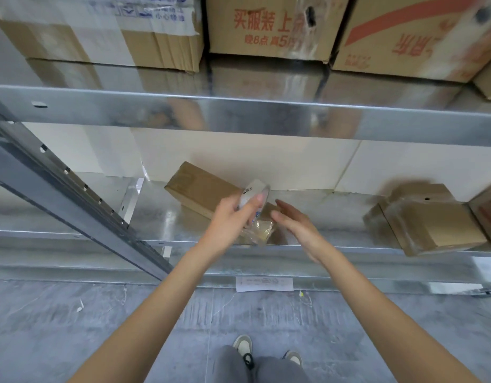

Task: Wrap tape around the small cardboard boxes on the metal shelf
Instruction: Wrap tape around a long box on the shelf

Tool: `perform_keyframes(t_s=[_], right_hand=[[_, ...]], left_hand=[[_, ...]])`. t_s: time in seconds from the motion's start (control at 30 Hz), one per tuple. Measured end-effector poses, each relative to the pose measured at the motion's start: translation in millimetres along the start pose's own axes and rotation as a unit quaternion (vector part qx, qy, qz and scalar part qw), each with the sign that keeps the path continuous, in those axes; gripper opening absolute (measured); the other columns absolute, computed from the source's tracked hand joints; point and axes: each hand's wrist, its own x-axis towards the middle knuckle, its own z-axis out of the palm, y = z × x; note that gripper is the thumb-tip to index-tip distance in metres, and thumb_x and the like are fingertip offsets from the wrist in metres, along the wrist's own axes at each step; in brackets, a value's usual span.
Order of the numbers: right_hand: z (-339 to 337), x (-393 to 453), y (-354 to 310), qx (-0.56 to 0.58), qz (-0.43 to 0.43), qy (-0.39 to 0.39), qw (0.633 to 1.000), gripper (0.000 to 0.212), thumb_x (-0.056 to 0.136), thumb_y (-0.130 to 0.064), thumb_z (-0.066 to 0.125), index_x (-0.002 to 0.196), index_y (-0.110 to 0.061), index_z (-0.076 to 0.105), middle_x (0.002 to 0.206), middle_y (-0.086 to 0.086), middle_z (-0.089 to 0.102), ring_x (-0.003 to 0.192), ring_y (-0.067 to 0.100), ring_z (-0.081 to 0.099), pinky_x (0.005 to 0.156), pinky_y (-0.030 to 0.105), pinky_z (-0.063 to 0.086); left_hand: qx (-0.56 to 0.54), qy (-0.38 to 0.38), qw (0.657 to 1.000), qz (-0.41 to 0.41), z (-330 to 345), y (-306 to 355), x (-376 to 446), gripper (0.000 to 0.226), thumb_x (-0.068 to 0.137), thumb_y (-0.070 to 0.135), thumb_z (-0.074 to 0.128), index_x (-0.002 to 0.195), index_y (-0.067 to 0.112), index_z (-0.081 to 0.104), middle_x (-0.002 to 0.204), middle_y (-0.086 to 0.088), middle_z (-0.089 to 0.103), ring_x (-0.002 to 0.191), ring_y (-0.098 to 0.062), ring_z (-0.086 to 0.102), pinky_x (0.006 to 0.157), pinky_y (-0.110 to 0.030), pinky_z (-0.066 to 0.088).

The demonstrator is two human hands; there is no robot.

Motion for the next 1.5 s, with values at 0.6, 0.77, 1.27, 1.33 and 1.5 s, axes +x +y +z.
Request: perform_keyframes(t_s=[0.6, 0.77, 1.27, 1.33, 1.5], right_hand=[[14.2, 10.9, -13.9, 0.023, -0.06, 0.064, 0.996, 0.048, 0.079, -0.007, 0.073, 0.12, -0.028, 0.059, 0.104, -0.01, 0.067, 0.095, 0.002, 0.06, 0.074, 0.006, 0.043], [16.7, 10.1, -14.5, 0.057, -0.067, 0.053, 0.995, 0.052, 0.08, -0.003, 0.072, 0.126, -0.024, 0.058, 0.11, -0.005, 0.067, 0.094, -0.001, 0.062, 0.075, 0.005, 0.043], [16.6, 0.5, -10.8, 0.066, -0.075, 0.016, 0.995, 0.062, 0.087, -0.016, 0.07, 0.142, -0.033, 0.046, 0.142, -0.009, 0.049, 0.125, 0.002, 0.048, 0.088, -0.002, 0.035], [13.3, 0.1, -8.4, 0.051, -0.088, 0.001, 0.995, 0.062, 0.09, -0.018, 0.067, 0.144, -0.032, 0.043, 0.145, -0.01, 0.045, 0.125, -0.007, 0.043, 0.088, -0.002, 0.032], [14.6, 3.7, -13.0, -0.061, -0.112, 0.024, 0.992, 0.057, 0.097, -0.028, 0.057, 0.149, -0.029, 0.034, 0.151, -0.003, 0.036, 0.123, -0.011, 0.041, 0.095, -0.001, 0.027]], left_hand=[[0.047, 0.047, 0.995, -0.074, 3.7, 7.3, 15.6, 0.041, 0.099, 0.043, 0.05, 0.069, 0.015, 0.055, 0.04, 0.008, 0.034, 0.035, -0.012, 0.033, 0.04, -0.02, 0.033], [0.054, 0.039, 0.982, -0.175, -1.5, -10.0, -3.3, 0.036, 0.1, 0.027, 0.041, 0.083, 0.005, 0.064, 0.041, 0.006, 0.037, 0.033, -0.015, 0.036, 0.04, -0.019, 0.033], [0.293, 0.024, 0.952, -0.081, 9.8, -51.7, -41.4, 0.057, 0.097, 0.045, 0.032, 0.146, 0.057, 0.006, 0.052, 0.003, 0.043, 0.054, -0.021, 0.054, 0.053, -0.034, 0.04], [0.304, 0.015, 0.949, -0.082, 8.9, -54.9, -39.5, 0.055, 0.097, 0.045, 0.031, 0.145, 0.061, 0.008, 0.054, 0.0, 0.043, 0.056, -0.023, 0.055, 0.053, -0.034, 0.04], [0.353, 0.006, 0.935, -0.044, 11.5, -56.7, -37.1, 0.059, 0.102, 0.041, 0.032, 0.152, 0.049, 0.003, 0.053, 0.003, 0.04, 0.048, -0.015, 0.044, 0.045, -0.029, 0.028]])
